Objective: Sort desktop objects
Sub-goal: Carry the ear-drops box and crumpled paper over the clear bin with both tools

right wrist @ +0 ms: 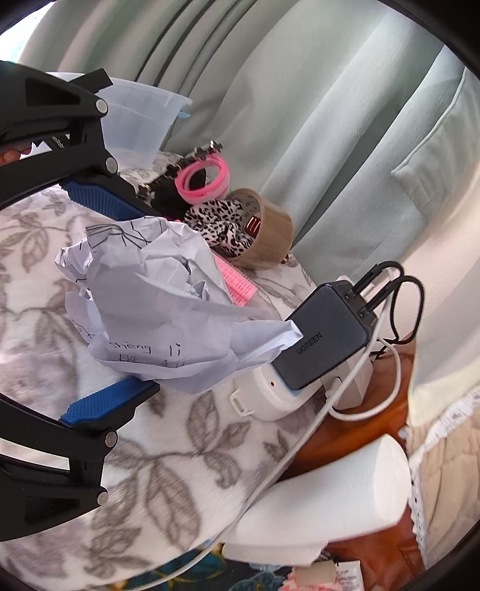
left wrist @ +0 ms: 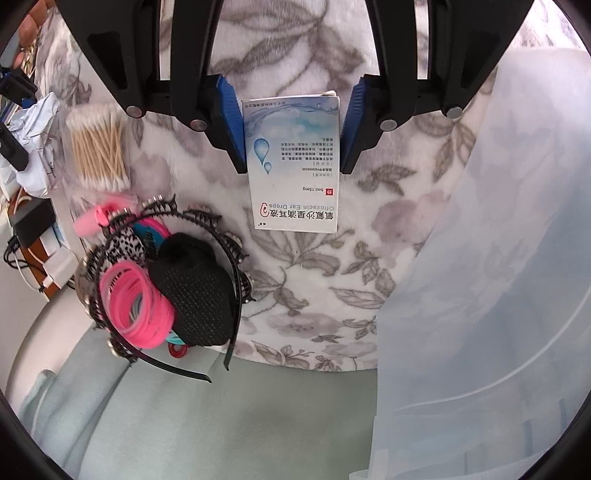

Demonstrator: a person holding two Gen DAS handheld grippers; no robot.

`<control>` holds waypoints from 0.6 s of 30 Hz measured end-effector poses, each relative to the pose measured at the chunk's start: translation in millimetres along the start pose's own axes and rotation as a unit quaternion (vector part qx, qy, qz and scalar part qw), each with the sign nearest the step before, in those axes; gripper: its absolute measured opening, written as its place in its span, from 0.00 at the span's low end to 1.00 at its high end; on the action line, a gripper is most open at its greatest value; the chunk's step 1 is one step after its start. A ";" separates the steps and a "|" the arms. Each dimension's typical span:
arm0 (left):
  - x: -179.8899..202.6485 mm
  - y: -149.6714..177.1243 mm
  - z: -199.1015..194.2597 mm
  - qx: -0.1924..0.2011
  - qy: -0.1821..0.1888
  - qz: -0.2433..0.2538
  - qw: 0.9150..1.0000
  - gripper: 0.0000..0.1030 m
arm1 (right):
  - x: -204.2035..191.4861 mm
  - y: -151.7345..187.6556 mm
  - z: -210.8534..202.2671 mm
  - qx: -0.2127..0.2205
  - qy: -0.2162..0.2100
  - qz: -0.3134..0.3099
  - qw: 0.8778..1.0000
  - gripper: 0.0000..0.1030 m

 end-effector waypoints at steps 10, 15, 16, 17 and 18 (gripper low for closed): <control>18.3 9.9 -43.5 0.029 0.032 0.025 0.999 0.48 | -23.1 -9.6 -36.8 0.011 -0.020 -0.008 1.000 0.81; 25.9 13.1 -79.6 0.061 0.066 0.036 0.995 0.48 | -37.1 -5.4 -67.5 0.030 -0.033 -0.028 0.999 0.81; 26.8 13.1 -88.0 0.069 0.074 0.038 0.994 0.48 | -39.6 -4.7 -74.8 0.035 -0.036 -0.034 0.998 0.81; 27.6 12.8 -96.4 0.077 0.083 0.041 0.993 0.48 | -44.2 -2.9 -79.5 0.039 -0.039 -0.039 0.998 0.81; 28.5 12.6 -104.7 0.085 0.091 0.045 0.991 0.48 | -49.7 -1.3 -82.7 0.044 -0.042 -0.045 0.997 0.81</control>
Point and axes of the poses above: each gripper's, at about its wrist camera, not at the fingertips, and z roughly the way its jaws point, x to its right, y to its underside, the point moved 1 cm from there along z, roughly the way its jaws point, and after that the axes turned 10 degrees about y, right-handed, at the moved point
